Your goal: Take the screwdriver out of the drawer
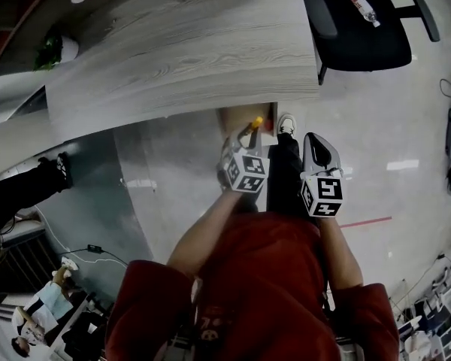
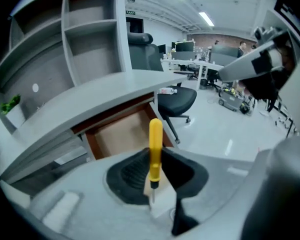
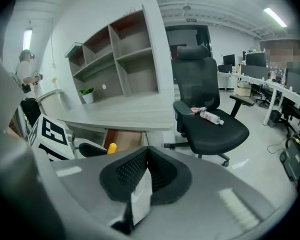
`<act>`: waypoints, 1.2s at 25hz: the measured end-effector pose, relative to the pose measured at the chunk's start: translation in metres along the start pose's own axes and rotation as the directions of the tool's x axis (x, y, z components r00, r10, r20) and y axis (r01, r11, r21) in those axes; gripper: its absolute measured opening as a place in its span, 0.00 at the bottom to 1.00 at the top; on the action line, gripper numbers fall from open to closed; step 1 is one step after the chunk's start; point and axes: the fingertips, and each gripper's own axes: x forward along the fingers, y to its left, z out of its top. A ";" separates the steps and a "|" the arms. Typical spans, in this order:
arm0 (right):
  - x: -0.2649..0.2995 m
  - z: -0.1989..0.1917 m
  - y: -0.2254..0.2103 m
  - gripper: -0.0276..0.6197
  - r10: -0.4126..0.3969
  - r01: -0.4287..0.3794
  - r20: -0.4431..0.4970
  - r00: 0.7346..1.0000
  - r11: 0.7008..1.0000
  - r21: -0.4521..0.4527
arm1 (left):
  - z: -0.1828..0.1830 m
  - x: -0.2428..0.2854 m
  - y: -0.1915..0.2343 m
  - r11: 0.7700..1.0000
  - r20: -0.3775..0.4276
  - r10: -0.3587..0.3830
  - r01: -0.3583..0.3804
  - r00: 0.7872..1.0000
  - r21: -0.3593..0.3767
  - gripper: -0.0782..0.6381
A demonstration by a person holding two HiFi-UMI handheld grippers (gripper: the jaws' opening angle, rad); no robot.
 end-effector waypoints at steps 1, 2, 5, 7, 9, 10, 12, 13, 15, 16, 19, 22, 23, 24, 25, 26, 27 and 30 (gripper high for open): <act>0.001 0.006 0.004 0.05 0.008 -0.008 0.004 1.000 1.000 -0.011 | 0.004 -0.007 0.002 1.000 0.011 0.003 -0.003 1.000 -0.009 0.20; 0.002 0.011 0.008 0.05 0.016 -0.016 0.007 1.000 1.000 -0.021 | 0.008 -0.014 0.004 1.000 0.022 0.005 -0.005 1.000 -0.019 0.20; 0.005 0.027 0.020 0.05 0.046 -0.045 0.015 0.999 0.998 -0.044 | 0.020 -0.036 0.012 0.999 0.049 0.015 -0.013 0.999 -0.049 0.20; 0.007 0.036 0.028 0.05 0.068 -0.068 0.015 0.998 0.996 -0.058 | 0.027 -0.051 0.018 0.997 0.063 0.027 -0.023 0.998 -0.067 0.20; 0.008 0.047 0.035 0.05 0.093 -0.092 0.012 0.996 0.992 -0.082 | 0.035 -0.065 0.023 0.995 0.081 0.043 -0.035 0.996 -0.092 0.20; 0.009 0.053 0.038 0.05 0.106 -0.104 0.012 0.994 0.990 -0.095 | 0.040 -0.072 0.027 0.994 0.090 0.051 -0.042 0.995 -0.104 0.20; 0.011 0.065 0.043 0.05 0.130 -0.127 0.015 0.991 0.985 -0.118 | 0.048 -0.085 0.035 0.990 0.103 0.068 -0.055 0.992 -0.127 0.20; 0.013 0.072 0.046 0.05 0.142 -0.138 0.018 0.990 0.982 -0.129 | 0.052 -0.092 0.040 0.988 0.106 0.076 -0.061 0.991 -0.140 0.20; 0.016 0.085 0.049 0.05 0.163 -0.158 0.025 0.986 0.976 -0.151 | 0.063 -0.105 0.050 0.984 0.119 0.092 -0.071 0.989 -0.165 0.20; 0.018 0.093 0.050 0.05 0.172 -0.165 0.030 0.985 0.973 -0.161 | 0.069 -0.112 0.055 0.981 0.129 0.102 -0.078 0.986 -0.175 0.20; 0.024 0.115 0.051 0.05 0.189 -0.177 0.051 0.981 0.967 -0.184 | 0.085 -0.127 0.072 0.972 0.155 0.141 -0.107 0.978 -0.207 0.20; 0.029 0.136 0.054 0.05 0.201 -0.184 0.074 0.977 0.963 -0.195 | 0.093 -0.136 0.093 0.956 0.165 0.193 -0.148 0.967 -0.252 0.20; 0.031 0.143 0.054 0.05 0.204 -0.185 0.081 0.976 0.962 -0.200 | 0.096 -0.139 0.100 0.950 0.168 0.212 -0.163 0.963 -0.266 0.20; 0.032 0.150 0.055 0.05 0.207 -0.186 0.088 0.974 0.961 -0.206 | 0.099 -0.141 0.107 0.943 0.172 0.230 -0.176 0.958 -0.282 0.20; 0.033 0.158 0.055 0.05 0.210 -0.186 0.097 0.973 0.959 -0.212 | 0.103 -0.144 0.113 0.936 0.177 0.248 -0.188 0.953 -0.299 0.20; 0.033 0.166 0.056 0.05 0.212 -0.185 0.108 0.971 0.959 -0.215 | 0.106 -0.148 0.119 0.928 0.183 0.264 -0.198 0.947 -0.315 0.20; 0.034 0.174 0.057 0.05 0.212 -0.183 0.122 0.969 0.959 -0.215 | 0.109 -0.151 0.125 0.922 0.190 0.279 -0.207 0.941 -0.328 0.20; 0.032 0.201 0.056 0.05 0.207 -0.172 0.169 0.963 0.964 -0.202 | 0.120 -0.162 0.140 0.908 0.207 0.315 -0.230 0.926 -0.350 0.20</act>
